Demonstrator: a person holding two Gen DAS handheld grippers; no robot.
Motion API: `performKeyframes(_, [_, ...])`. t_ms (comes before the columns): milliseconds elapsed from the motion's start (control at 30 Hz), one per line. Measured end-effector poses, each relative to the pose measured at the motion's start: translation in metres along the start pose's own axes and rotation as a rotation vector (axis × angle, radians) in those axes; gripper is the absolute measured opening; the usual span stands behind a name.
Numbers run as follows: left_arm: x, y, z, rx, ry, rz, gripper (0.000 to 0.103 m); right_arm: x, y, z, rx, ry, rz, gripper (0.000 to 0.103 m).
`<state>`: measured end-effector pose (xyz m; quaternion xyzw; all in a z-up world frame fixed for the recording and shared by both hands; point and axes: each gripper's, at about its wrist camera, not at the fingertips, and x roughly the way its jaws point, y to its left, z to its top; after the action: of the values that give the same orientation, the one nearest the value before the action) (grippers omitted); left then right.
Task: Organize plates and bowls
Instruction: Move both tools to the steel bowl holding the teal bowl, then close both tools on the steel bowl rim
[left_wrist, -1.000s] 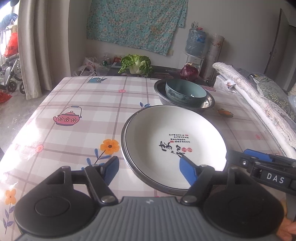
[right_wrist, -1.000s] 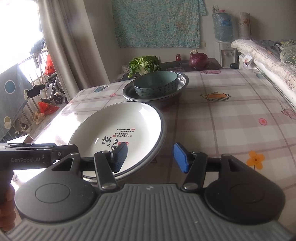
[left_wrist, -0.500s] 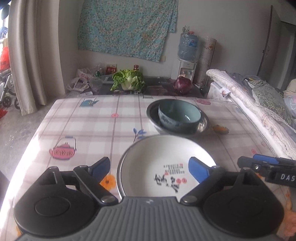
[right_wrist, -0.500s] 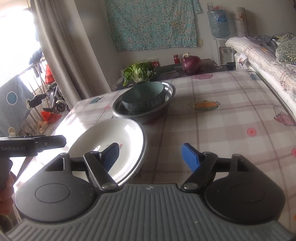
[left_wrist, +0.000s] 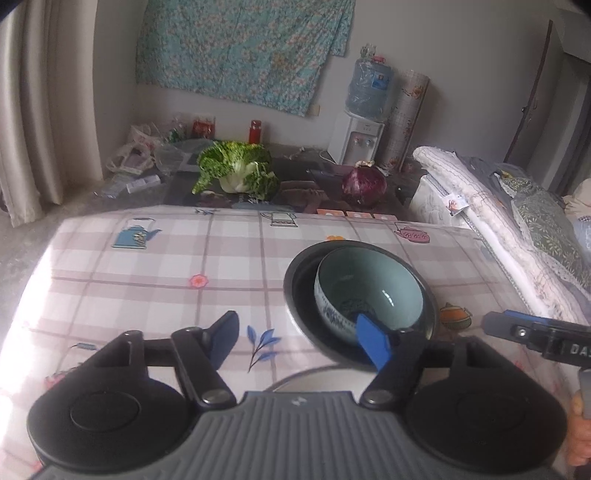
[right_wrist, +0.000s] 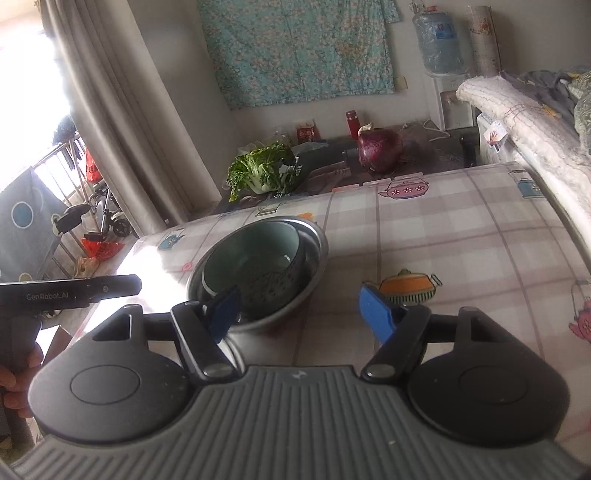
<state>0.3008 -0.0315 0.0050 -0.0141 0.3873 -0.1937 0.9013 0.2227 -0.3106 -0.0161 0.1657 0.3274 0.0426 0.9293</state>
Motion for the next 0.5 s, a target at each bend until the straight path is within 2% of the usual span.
performKeyframes(133, [0.025,0.006,0.011,-0.036,0.035,-0.033,0.055,0.031,-0.013,0.015,0.041,0.033,0.018,0.052])
performKeyframes(233, [0.040,0.011,0.016,-0.051,0.062,-0.040,0.043,0.050,-0.020,0.024,0.061,0.047,0.024,0.047])
performKeyframes(500, [0.068,0.021,0.017,-0.075,0.134,-0.053,0.032,0.088,-0.027,0.029,0.075,0.113,0.033,0.027])
